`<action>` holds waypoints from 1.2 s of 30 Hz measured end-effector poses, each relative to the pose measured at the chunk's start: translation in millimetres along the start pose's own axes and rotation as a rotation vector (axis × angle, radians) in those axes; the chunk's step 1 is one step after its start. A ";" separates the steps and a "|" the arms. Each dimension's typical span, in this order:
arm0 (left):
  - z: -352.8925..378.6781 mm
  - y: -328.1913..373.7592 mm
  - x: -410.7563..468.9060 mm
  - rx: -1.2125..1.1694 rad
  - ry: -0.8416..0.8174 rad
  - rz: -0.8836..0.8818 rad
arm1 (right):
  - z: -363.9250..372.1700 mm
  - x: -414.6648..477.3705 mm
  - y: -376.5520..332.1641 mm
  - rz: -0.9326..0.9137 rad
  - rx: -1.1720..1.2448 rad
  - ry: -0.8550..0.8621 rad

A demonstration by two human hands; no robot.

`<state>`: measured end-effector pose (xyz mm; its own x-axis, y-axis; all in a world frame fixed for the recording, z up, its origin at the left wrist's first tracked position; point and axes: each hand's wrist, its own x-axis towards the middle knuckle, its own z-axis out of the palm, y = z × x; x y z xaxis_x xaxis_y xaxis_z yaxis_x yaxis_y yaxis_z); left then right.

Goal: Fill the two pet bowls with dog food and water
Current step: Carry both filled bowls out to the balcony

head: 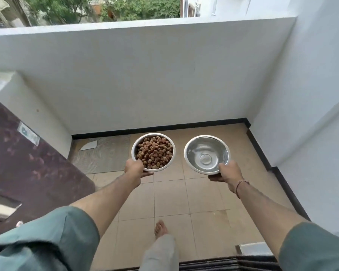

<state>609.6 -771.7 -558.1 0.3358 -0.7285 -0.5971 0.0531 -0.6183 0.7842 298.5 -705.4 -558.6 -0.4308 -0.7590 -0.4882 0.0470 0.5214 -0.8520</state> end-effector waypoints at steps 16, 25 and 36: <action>103.8 107.1 190.6 0.060 -0.005 -0.109 | 80.2 235.9 -62.1 0.115 0.069 -0.022; 180.4 105.4 298.2 0.079 0.042 -0.219 | 100.1 374.6 -64.3 0.172 -0.070 -0.062; 270.9 38.5 452.1 0.126 0.041 -0.295 | 138.1 539.5 24.7 0.280 -0.119 -0.059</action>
<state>508.7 -1204.8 -843.6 0.3606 -0.5013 -0.7865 0.0378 -0.8347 0.5493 191.7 -1155.9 -869.1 -0.3624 -0.5990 -0.7141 0.0494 0.7527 -0.6565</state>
